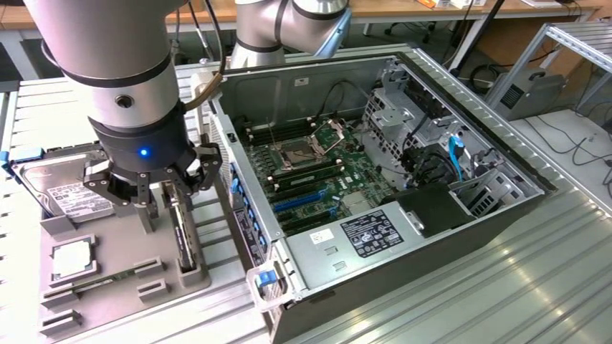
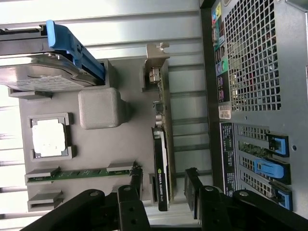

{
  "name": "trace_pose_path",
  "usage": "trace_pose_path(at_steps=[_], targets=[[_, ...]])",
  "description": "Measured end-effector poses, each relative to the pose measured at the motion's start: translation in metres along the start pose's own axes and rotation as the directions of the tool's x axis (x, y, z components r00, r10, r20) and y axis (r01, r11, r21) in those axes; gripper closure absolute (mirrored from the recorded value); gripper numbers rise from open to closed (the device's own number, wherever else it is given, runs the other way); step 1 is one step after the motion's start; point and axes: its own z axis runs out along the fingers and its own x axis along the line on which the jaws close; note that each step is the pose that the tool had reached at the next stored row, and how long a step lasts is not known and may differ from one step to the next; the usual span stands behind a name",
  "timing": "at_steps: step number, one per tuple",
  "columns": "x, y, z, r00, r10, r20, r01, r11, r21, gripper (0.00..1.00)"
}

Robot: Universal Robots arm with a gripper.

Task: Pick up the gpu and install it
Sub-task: 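Pick up the gpu and move the gpu toward the slot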

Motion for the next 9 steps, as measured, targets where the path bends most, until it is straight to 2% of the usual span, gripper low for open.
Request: trace_pose_path(at_steps=[6, 9], targets=[[-0.0023, 0.0002, 0.0005, 1.0, 0.0, 0.0001, 0.0, 1.0, -0.0001, 0.52], [-0.0025, 0.0, 0.0037, 1.0, 0.0, 0.0, 0.0, 1.0, 0.0, 0.52]])
